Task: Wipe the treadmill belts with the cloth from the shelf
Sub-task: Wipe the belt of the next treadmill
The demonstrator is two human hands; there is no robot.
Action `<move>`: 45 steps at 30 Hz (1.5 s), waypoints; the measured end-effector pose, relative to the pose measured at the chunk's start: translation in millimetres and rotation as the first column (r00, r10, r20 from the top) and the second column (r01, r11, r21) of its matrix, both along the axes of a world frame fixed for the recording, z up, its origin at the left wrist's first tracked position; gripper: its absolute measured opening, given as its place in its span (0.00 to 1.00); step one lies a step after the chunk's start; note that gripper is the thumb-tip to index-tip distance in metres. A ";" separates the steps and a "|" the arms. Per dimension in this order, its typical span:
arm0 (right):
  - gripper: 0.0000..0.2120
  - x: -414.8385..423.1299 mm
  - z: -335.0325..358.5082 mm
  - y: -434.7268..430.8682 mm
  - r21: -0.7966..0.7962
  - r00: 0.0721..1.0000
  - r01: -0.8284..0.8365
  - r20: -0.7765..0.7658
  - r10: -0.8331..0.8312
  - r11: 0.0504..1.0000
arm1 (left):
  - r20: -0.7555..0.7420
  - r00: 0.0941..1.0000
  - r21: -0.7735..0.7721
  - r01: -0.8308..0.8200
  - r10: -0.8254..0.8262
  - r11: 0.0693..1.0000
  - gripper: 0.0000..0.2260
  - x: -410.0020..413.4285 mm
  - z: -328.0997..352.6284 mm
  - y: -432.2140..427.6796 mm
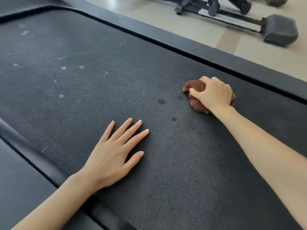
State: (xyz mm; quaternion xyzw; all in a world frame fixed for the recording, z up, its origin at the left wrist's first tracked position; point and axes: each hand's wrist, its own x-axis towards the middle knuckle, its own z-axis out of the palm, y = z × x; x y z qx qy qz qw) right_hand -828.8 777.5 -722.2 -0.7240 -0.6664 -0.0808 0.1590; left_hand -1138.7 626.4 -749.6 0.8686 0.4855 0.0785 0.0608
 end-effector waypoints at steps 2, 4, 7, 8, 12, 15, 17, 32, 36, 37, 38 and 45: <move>0.20 -9.8 0.6 -2.9 0.017 0.998 0.055 0.006 -0.056 0.998 | 0.011 1.000 0.022 0.005 -0.005 1.000 0.25 -0.2 -1.4 1.1; 0.19 -18.9 -1.1 -28.1 0.046 1.000 0.017 0.004 -0.018 0.999 | 0.012 1.000 0.029 0.018 -0.018 0.999 0.25 -0.1 -2.2 0.5; 0.18 -47.1 -2.5 -92.1 0.104 0.992 -0.121 -0.017 0.124 0.987 | -0.004 0.998 0.021 0.056 -0.056 0.998 0.26 -3.4 -1.5 3.0; 0.17 -57.8 -1.6 -115.6 0.108 0.985 -0.167 -0.020 0.171 0.980 | -0.008 0.997 0.020 0.082 -0.082 0.996 0.26 -7.1 -1.6 6.1; 0.16 -78.1 -4.0 -169.1 0.088 0.951 -0.306 -0.012 0.308 0.948 | -0.001 0.987 0.019 0.163 -0.163 0.986 0.24 -24.3 -1.9 17.9; 0.19 -73.3 -2.6 -131.8 0.069 0.979 -0.202 -0.004 0.203 0.977 | 0.038 0.986 0.033 0.160 -0.162 0.986 0.24 -25.0 -2.5 17.4; 0.20 -67.9 -0.8 -86.4 0.058 0.999 -0.042 -0.009 0.042 0.997 | 0.061 0.987 0.044 0.147 -0.149 0.988 0.25 -23.6 -1.8 17.4; 0.17 -152.2 -2.9 -148.5 0.133 0.998 0.062 0.012 -0.064 0.989 | 0.128 0.989 0.112 0.058 -0.072 0.992 0.27 -51.1 0.8 28.5; 0.14 -195.5 -3.4 -238.7 0.124 0.999 -0.019 -0.042 0.025 0.992 | 0.108 0.994 0.137 0.014 -0.029 0.991 0.29 -82.3 8.9 43.0; 0.13 -203.0 -3.2 -251.8 0.113 0.999 -0.034 -0.038 0.038 0.993 | 0.082 0.997 0.112 0.005 -0.014 0.994 0.30 -92.1 8.6 44.2; 0.13 -207.3 -3.4 -259.2 0.104 0.999 -0.046 -0.025 0.048 0.994 | 0.058 0.998 0.073 -0.016 0.012 0.997 0.32 -101.1 7.2 43.8; 0.14 -206.1 -5.1 -240.7 0.092 0.997 -0.083 0.004 0.083 0.992 | 0.025 0.995 -0.029 -0.100 0.101 0.995 0.39 -103.2 -2.0 34.8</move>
